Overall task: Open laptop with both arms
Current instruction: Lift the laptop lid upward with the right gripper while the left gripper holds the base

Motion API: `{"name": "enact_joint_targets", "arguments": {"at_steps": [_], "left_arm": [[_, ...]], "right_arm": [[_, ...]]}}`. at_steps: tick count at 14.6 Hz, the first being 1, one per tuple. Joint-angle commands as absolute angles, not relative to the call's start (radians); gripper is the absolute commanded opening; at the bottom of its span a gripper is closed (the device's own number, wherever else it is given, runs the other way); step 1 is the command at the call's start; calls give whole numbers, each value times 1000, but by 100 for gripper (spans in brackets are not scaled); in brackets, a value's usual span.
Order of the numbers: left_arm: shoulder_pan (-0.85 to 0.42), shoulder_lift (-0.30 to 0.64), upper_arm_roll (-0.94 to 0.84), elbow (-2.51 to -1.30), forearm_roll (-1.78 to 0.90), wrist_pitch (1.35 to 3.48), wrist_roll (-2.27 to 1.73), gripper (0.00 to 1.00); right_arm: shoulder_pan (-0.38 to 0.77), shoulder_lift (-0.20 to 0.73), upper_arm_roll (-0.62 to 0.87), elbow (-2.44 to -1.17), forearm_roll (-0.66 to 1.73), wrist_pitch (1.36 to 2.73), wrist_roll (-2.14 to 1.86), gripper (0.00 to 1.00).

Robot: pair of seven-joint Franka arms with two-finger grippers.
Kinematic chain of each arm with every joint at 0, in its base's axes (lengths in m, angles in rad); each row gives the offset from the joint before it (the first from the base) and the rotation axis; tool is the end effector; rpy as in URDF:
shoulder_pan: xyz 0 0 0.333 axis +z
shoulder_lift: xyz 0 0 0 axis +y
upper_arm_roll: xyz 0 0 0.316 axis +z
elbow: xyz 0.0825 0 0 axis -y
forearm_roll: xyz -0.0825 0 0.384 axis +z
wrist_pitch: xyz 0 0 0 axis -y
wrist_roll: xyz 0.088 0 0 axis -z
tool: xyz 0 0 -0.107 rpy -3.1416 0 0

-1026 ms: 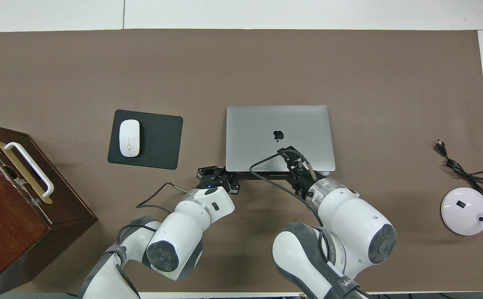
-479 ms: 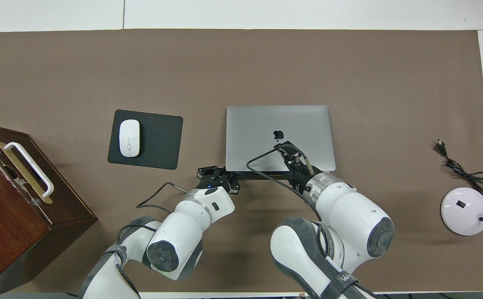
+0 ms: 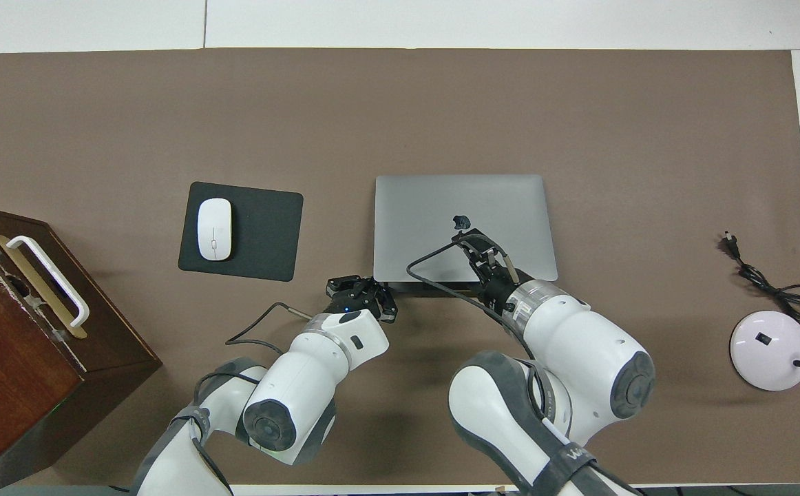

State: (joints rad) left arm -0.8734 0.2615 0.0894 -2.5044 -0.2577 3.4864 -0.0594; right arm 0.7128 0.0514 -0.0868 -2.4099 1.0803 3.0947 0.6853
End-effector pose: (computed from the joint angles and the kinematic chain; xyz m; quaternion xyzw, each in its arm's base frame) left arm 0.3841 -0.3403 0.2674 0.9114 -0.2139 0.3241 0.1365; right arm 0.4516 0.2364 0.3364 -0.8008 0.5039 -0.1022 0.3071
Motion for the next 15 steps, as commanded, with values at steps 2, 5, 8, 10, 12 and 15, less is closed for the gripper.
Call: {"name": "enact_joint_targets", "arguments": {"at_steps": [2,5,8,10,12,15], "left_arm": [[-896,313,104,-2474,-279,3504,-60,0],[-897,314,104,-2474,-279,3504,-58,0],[-897,314,104,-2474,-279,3504,-58,0],[-897,314,104,-2474,-279,3504,-58,0],[-897,314,104,-2474,-279,3504,-58,0],[-897,314,104,-2474,-279,3504,-58,0]], "right_arm": [[692,77,-84,-2347,1101,3018,632,100],[670,95,-86,-2293,1095,2973,630,100],[650,112,-87,-2247,1095,2935,632,100],[649,115,-87,-2240,1094,2933,632,100],[649,126,-87,-2229,1094,2933,632,100],[649,143,-89,-2201,1088,2895,634,100]]}}
